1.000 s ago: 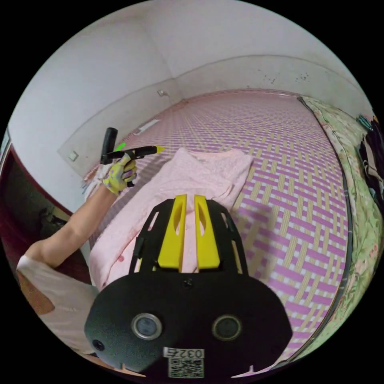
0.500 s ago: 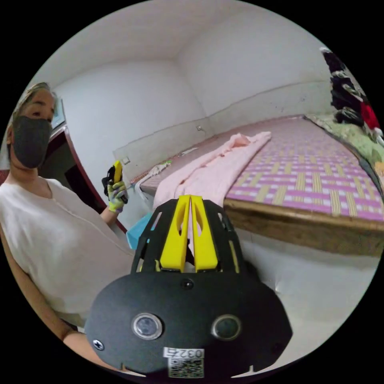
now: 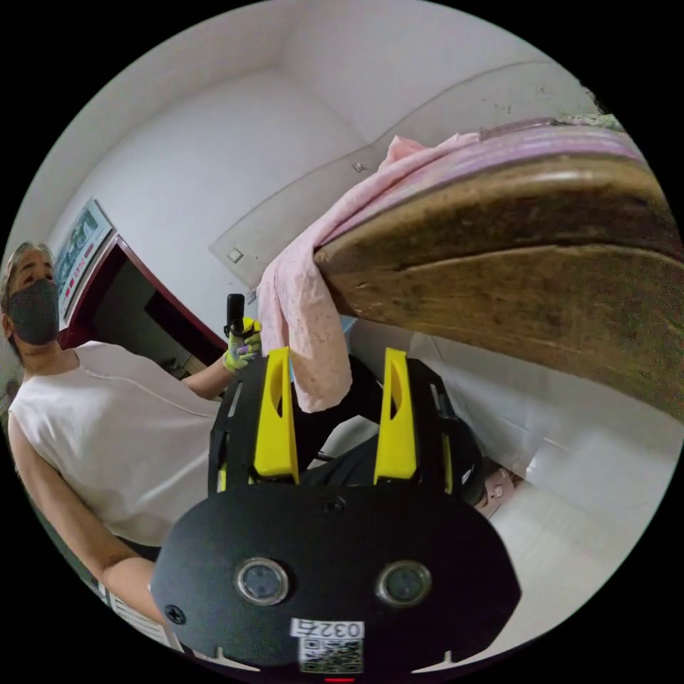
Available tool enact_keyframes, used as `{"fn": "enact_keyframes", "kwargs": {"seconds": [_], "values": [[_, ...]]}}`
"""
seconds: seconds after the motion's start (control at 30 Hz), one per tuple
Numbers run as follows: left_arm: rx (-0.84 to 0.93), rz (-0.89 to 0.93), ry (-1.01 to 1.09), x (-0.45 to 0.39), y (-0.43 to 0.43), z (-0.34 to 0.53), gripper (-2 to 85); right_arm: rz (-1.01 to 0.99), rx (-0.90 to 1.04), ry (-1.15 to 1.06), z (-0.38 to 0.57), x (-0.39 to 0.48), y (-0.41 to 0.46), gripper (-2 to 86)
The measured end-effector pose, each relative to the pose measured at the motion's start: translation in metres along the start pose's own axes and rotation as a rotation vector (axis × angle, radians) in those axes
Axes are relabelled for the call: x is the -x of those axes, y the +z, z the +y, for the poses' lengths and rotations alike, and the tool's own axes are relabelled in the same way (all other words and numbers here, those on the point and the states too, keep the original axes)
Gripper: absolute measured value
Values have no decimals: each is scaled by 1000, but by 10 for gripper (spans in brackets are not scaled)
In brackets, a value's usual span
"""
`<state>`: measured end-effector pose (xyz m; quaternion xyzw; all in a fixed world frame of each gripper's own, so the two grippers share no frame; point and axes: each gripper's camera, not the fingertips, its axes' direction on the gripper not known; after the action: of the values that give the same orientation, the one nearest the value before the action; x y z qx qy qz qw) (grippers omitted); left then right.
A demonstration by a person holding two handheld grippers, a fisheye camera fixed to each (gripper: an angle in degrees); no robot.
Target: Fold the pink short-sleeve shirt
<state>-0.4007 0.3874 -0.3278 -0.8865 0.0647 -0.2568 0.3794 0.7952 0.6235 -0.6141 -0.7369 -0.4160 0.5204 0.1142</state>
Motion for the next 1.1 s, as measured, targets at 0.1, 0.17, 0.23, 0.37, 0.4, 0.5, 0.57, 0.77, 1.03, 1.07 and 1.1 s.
{"fn": "enact_keyframes", "kwargs": {"seconds": [0.1,0.17,0.23,0.37,0.4,0.5,0.57,0.77,1.03,1.07,1.1], "values": [[127,-89,28,17,27,-2,162,-35,51,-25,-7,-11,9,171],[175,-65,19,33,39,1,138,-34,63,-40,-10,-15,15,169],[195,-39,29,44,45,6,107,-22,43,-55,-10,-17,17,161],[138,20,44,59,40,17,20,31,44,-79,-8,-12,22,86],[113,30,56,61,35,21,3,45,28,-84,-4,-8,22,58],[94,60,99,54,23,33,-6,30,3,-97,9,4,15,3],[93,78,120,46,15,45,-7,35,-15,-105,20,18,7,-5],[43,186,175,8,-36,78,-11,67,60,-224,38,101,-14,-8],[29,328,270,-46,-99,35,-14,-36,111,-268,-20,169,-55,-9],[36,338,266,-51,-107,13,-14,-42,109,-255,-39,170,-62,-9],[31,344,249,-54,-114,-12,-14,-54,101,-235,-59,167,-68,-8]]}}
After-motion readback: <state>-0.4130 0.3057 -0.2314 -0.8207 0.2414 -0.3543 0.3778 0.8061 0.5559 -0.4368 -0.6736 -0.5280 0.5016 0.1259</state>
